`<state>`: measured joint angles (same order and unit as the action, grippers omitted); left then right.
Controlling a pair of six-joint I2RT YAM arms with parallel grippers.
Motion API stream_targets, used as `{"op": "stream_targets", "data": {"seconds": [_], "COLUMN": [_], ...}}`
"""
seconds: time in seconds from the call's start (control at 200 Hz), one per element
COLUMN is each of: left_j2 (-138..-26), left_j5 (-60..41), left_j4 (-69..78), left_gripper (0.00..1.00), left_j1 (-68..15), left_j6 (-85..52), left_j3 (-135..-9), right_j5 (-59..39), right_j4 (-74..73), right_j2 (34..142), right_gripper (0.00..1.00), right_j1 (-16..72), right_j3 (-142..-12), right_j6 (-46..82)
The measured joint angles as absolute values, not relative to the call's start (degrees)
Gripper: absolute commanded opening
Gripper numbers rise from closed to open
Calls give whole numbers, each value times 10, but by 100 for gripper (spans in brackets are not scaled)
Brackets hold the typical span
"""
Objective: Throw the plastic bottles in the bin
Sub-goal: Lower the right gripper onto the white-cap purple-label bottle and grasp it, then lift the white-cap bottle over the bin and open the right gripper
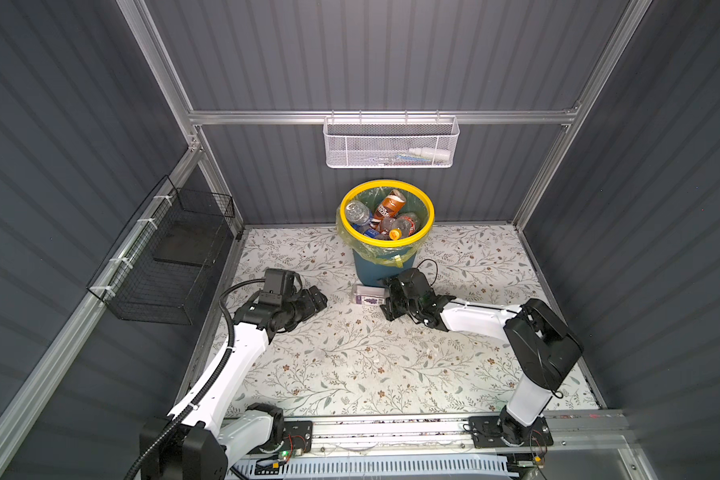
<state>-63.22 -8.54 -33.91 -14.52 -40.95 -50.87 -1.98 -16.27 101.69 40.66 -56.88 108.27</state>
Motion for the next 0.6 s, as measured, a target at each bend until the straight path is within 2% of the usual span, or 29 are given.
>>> {"op": "stream_targets", "data": {"seconds": [0.35, 0.455, 0.6], "left_j2": [-627, -627, -627], "left_j5": [-83, -83, -83], "left_j4": [-347, -348, -347], "left_gripper": [90, 90, 90], "left_j1": [-142, -140, -138], "left_j6": [-407, -406, -405], "left_j3": [-507, -504, -504], "right_j5": [2, 6, 7], "right_j4": [-145, -136, -157], "right_j2": [1088, 1100, 1091], "right_gripper": [80, 72, 53], "right_j1": [407, 406, 404], "right_j3": [-609, -606, -587], "right_j6": [1103, 1106, 1100]}}
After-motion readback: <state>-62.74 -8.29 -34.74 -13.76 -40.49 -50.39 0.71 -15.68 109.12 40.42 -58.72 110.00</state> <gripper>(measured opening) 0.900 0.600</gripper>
